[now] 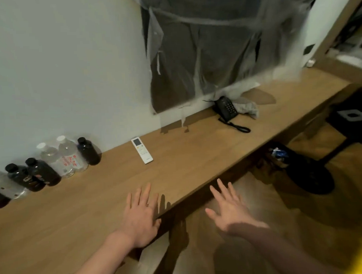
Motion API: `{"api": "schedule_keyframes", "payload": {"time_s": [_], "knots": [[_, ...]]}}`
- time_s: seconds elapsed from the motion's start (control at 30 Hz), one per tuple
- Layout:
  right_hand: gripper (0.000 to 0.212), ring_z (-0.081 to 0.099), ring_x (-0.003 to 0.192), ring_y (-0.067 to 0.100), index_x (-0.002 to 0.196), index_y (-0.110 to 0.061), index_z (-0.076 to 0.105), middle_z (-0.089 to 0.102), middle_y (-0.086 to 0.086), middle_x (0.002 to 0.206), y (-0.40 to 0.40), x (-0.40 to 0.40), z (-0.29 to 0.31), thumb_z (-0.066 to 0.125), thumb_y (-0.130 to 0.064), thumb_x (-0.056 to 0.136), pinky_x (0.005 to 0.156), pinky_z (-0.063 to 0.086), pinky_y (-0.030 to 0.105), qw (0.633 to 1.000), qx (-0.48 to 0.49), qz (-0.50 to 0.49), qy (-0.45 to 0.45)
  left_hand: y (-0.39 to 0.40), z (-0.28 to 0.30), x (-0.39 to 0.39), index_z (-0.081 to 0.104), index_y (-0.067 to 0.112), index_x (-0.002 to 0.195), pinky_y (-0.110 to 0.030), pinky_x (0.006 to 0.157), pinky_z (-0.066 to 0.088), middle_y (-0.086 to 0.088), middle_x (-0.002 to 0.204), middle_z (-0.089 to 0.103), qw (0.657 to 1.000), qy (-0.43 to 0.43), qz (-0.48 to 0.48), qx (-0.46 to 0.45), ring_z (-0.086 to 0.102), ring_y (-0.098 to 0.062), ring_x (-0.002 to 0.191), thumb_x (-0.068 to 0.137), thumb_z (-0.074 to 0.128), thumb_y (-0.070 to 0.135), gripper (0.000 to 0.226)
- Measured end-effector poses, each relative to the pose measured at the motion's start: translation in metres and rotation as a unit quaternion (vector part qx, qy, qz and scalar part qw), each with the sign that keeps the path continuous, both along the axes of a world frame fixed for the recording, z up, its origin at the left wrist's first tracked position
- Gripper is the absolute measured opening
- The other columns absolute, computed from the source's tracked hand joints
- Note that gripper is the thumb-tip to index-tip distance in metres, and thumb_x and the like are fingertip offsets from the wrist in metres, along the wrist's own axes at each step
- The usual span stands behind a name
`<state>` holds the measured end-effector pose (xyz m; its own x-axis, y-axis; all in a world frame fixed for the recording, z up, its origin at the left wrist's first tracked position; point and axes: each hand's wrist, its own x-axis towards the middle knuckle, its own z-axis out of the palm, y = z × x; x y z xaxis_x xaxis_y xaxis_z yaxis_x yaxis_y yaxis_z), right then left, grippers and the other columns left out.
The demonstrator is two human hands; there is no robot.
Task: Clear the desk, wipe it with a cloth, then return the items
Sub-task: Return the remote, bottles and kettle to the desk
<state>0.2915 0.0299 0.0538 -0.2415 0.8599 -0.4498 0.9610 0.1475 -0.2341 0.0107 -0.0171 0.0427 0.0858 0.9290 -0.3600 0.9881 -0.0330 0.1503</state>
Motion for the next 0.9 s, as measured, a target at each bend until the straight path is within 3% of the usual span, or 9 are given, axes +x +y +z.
{"api": "schedule_keyframes", "payload": {"time_s": [0.23,0.47,0.73,0.9], "knots": [[0.077,-0.027,0.153,0.025,0.164,-0.035,-0.004,-0.029,-0.006,0.167,-0.036,0.168,0.009,0.031,-0.065,0.103,0.128,-0.004,0.053,0.997,0.042,-0.060,0.003,0.018,0.003,0.165,-0.003,0.030,0.164,-0.050,0.125,-0.012,-0.004,0.169,-0.024,0.996,0.004,-0.085,0.025,-0.025,-0.029,0.153,0.101,0.044,0.056,0.083],[0.077,-0.023,0.155,0.028,0.165,-0.033,-0.004,-0.027,-0.002,0.168,-0.076,0.331,0.017,0.032,-0.063,0.104,0.127,-0.006,0.053,0.990,0.045,-0.134,0.005,0.017,0.025,0.335,-0.007,0.029,0.163,-0.050,0.123,-0.017,-0.004,0.165,-0.032,0.988,-0.007,-0.147,0.040,-0.033,-0.029,0.149,0.103,0.044,0.051,0.082],[0.077,-0.021,0.156,0.026,0.164,-0.034,-0.002,-0.023,-0.005,0.169,-0.094,0.451,0.038,0.037,-0.062,0.103,0.128,-0.003,0.054,0.973,0.064,-0.222,0.026,0.037,0.046,0.468,-0.005,0.028,0.164,-0.053,0.126,-0.012,-0.004,0.165,-0.031,0.972,0.001,-0.228,0.057,-0.033,-0.029,0.150,0.103,0.045,0.051,0.081],[0.077,-0.019,0.157,0.025,0.164,-0.034,0.000,-0.022,-0.005,0.170,-0.084,0.509,0.042,0.036,-0.063,0.103,0.127,-0.001,0.052,0.963,0.076,-0.258,0.018,0.069,0.052,0.537,-0.004,0.028,0.164,-0.050,0.123,-0.017,-0.005,0.166,-0.030,0.961,-0.006,-0.269,0.068,-0.033,-0.029,0.150,0.102,0.048,0.045,0.083]]}}
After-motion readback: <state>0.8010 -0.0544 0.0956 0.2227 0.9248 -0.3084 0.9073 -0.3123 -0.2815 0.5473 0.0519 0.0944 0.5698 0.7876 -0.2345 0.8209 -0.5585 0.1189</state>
